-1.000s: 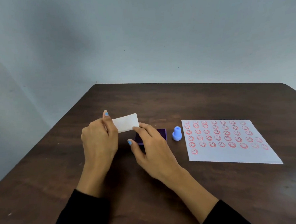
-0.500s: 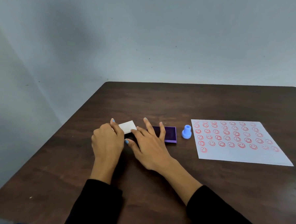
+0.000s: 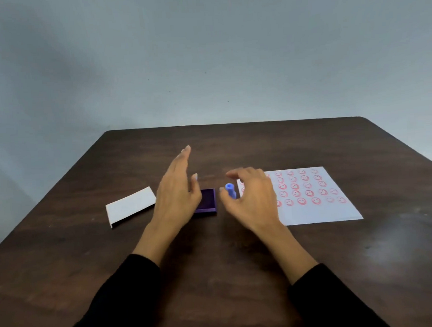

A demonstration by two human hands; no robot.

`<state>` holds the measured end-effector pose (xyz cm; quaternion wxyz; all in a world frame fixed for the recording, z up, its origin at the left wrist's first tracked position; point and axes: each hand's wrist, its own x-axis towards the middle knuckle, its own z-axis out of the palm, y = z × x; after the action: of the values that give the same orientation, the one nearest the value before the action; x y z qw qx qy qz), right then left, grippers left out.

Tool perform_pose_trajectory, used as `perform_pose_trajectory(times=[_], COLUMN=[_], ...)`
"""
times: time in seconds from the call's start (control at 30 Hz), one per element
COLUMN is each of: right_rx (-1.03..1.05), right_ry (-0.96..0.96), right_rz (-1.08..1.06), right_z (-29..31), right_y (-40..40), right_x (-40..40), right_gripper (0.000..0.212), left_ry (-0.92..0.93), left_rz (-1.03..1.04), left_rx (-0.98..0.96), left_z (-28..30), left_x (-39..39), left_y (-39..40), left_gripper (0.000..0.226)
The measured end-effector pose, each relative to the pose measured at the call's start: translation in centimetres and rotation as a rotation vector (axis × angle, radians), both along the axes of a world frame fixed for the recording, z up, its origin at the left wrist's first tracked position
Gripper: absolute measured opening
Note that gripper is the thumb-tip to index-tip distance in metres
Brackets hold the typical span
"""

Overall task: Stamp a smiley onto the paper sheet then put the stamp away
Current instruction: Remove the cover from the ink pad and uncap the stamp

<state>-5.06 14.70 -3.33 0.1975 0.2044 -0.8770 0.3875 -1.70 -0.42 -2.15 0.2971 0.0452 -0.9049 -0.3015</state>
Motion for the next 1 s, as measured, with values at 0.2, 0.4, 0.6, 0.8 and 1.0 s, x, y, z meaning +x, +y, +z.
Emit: perform_pose_trajectory(times=[0.2,0.4,0.6,0.8,1.0], right_rx=[0.004,-0.370,-0.513,-0.572,-0.620], right_ry=[0.019,0.103,0.012,-0.058,-0.240], right_rz=[0.031,0.097,0.112,0.104,0.072], right_z=[-1.0,-1.1,-1.1,-1.2,-1.0], right_y=[-0.3,-1.5,-1.5,-1.5,-1.2], right_x=[-0.4,-0.2,-0.6,-0.7,-0.9], right_gripper=[0.016,0.019,0.017,0.018,0.020], left_ry=[0.109,0.079,0.048,0.057,0.072], left_rz=[-0.087,-0.089,-0.042,-0.055,-0.048], left_rx=[-0.091,-0.231,-0.236,-0.237,-0.187], left_z=[-1.2,-0.9,-1.1,-1.5,-1.8], left_x=[-0.3,0.0,-0.1,-0.3,-0.4], left_y=[1.9,1.4,1.4,1.3,1.4], left_gripper=[0.055,0.055,0.032,0.030,0.026])
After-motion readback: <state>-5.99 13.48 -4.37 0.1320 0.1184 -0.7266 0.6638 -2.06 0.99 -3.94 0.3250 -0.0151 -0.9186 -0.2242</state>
